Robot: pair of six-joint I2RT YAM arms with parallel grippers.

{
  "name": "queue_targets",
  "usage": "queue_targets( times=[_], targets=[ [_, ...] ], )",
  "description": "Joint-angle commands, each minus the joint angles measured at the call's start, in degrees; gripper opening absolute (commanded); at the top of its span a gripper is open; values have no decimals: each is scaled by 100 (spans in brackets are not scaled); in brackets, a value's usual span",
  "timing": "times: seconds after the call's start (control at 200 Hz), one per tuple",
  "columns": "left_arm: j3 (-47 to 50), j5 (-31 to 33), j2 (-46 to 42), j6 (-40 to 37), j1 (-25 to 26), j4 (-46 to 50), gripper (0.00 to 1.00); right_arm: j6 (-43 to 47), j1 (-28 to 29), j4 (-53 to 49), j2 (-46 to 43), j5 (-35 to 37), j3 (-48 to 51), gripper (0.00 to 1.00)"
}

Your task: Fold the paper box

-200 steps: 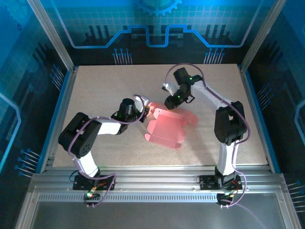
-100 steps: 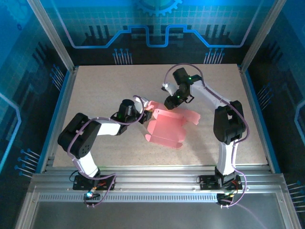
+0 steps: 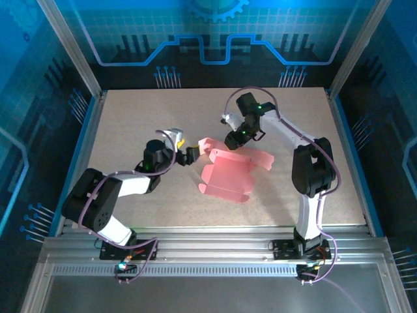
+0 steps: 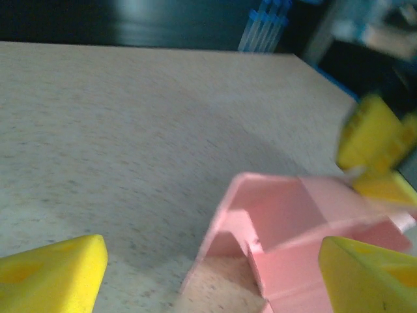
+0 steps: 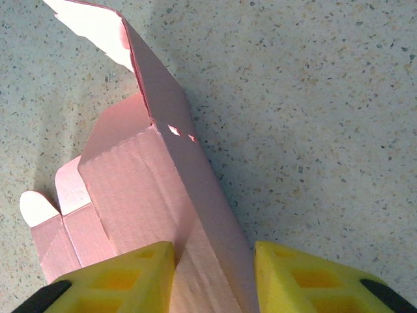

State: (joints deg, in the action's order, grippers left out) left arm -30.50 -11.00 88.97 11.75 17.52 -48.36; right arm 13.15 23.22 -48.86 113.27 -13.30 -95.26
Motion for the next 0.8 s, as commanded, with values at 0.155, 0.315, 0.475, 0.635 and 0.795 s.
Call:
queue_targets(
  times=[0.155,0.315,0.475,0.635,0.795],
  targets=[
    [-1330,278,207,883,-240,2551,67,53,119,-141,46,117,-4,38],
    [-2448,-231,955,675,-232,4086,52,43,129,-149,81,105,-14,38],
    [-2826,-590,1278,296,-171,4499,41,56,131,-151,98,121,-10,38],
    [-2921,-1017,1368,-190,-55,4794,39,48,138,-168,125,113,-63,38],
    [-2934,-1145,1368,-554,119,4997,45,57,138,-176,142,105,-121,39]
  ],
)
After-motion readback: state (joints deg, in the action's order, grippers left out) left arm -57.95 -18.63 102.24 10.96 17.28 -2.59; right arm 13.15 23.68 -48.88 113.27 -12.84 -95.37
